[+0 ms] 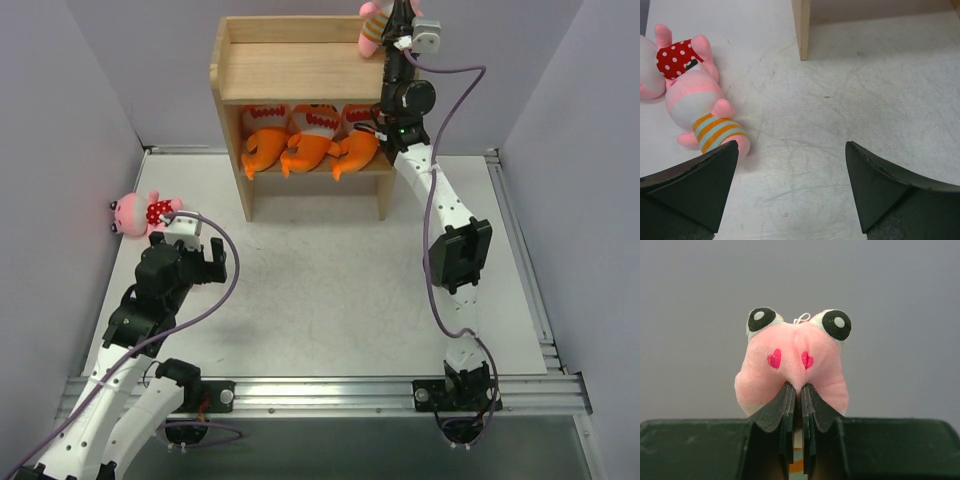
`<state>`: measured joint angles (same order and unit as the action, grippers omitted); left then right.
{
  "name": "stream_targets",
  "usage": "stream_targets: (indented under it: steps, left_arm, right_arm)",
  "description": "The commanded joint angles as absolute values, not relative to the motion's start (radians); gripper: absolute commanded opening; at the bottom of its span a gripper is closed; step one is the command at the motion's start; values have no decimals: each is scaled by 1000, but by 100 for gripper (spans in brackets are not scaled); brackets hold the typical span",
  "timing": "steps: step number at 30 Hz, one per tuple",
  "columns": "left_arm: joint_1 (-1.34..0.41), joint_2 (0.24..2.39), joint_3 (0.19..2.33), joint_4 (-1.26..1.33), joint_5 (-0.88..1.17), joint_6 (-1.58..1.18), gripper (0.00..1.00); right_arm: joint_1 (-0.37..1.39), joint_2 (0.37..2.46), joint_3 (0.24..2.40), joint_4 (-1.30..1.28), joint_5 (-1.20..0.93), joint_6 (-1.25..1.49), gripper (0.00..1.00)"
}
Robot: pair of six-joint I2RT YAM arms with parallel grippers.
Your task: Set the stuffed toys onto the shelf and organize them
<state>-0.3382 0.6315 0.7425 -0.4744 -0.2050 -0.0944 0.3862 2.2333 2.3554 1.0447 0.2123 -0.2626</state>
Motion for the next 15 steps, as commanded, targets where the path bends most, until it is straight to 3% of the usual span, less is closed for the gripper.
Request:
stream_targets:
  steps: [1, 8, 11, 15]
  left_arm:
    - [-330, 630, 744, -431, -198, -84, 96]
    - [-327, 629, 744, -431, -199, -83, 96]
    - [-327, 627, 744, -431, -198, -83, 96]
    - [-327, 626, 742, -431, -195, -83, 97]
  right_arm:
    - [376, 2243, 2404, 1106, 184, -235, 2]
    - [374, 2275, 2434, 1068, 156, -201, 6]
    - [383, 2260, 2412, 1057, 153, -206, 11]
    - [393, 2232, 2362, 1055, 152, -216, 26]
